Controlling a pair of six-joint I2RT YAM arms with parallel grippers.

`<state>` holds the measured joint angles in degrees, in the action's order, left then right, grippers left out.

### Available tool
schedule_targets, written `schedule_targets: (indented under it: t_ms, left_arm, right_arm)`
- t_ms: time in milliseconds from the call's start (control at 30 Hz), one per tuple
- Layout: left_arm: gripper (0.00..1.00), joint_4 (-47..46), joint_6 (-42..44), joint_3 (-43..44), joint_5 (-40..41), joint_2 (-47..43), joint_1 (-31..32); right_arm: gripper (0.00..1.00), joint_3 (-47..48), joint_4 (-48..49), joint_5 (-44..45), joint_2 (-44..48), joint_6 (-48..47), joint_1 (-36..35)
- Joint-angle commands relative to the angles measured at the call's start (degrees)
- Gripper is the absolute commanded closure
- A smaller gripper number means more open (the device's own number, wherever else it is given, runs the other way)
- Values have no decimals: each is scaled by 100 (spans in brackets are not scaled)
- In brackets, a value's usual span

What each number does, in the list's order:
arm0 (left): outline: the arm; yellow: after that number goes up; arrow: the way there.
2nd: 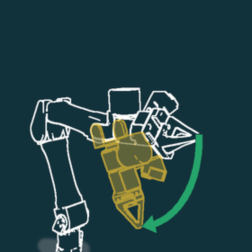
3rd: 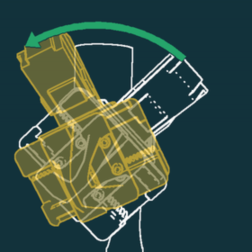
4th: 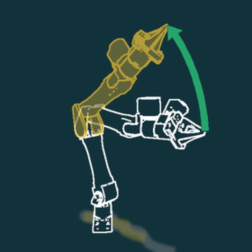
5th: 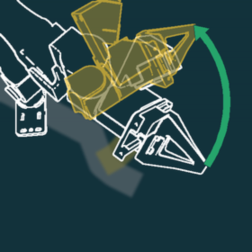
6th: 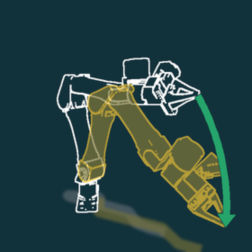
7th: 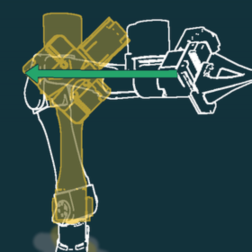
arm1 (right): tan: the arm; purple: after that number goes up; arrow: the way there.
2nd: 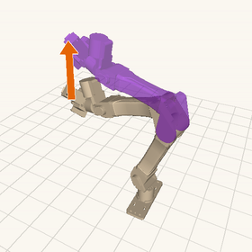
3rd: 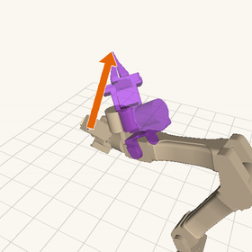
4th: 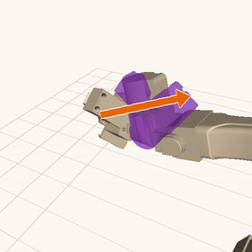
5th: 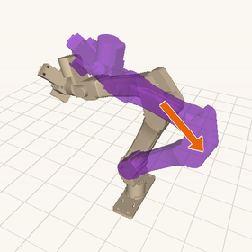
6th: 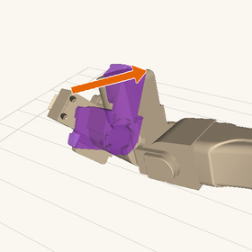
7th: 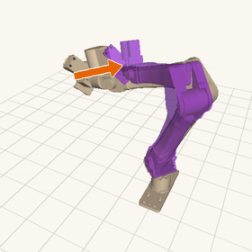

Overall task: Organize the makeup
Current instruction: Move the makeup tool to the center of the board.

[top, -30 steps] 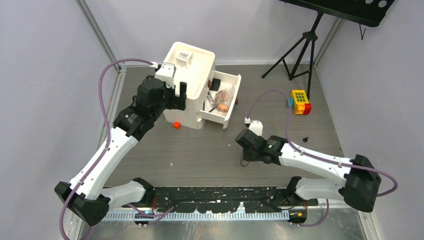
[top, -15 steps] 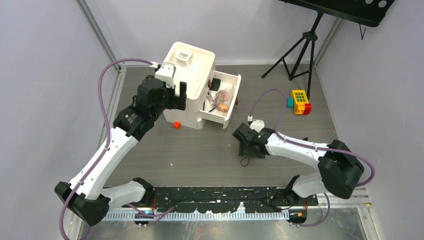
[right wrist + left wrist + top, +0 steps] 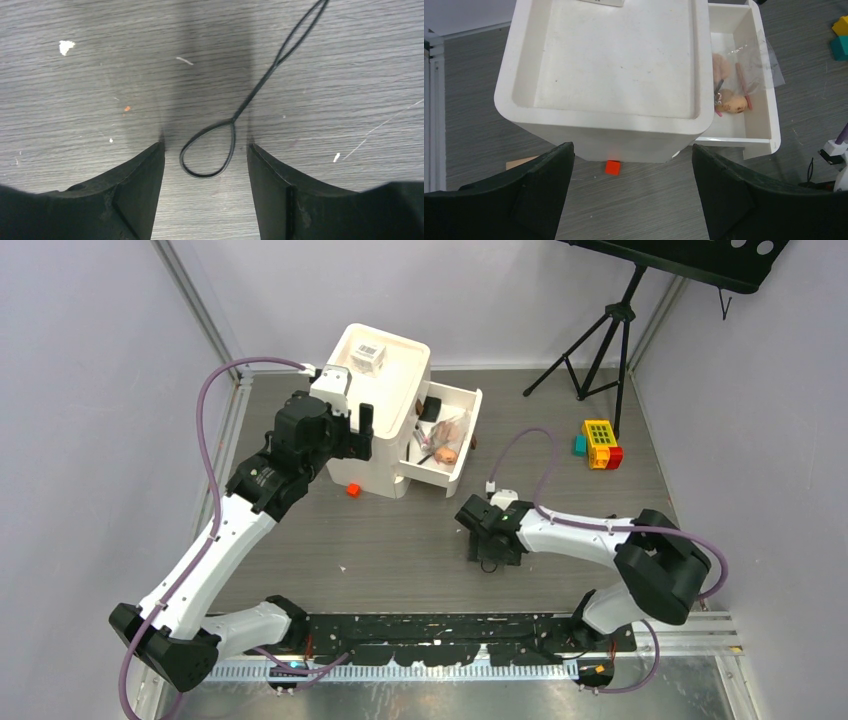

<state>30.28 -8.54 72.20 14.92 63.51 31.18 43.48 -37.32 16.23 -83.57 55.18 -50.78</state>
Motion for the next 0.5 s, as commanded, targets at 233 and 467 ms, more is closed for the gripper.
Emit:
schedule_targets:
  t_ms: [233, 467]
  left_arm:
    - [11, -164, 36, 85, 39, -159, 20]
    - [11, -141, 60, 114, 72, -129, 19]
  right_arm:
    - [63, -699, 65, -12, 106, 585, -353]
    - [84, -587, 19, 149, -7, 463, -348]
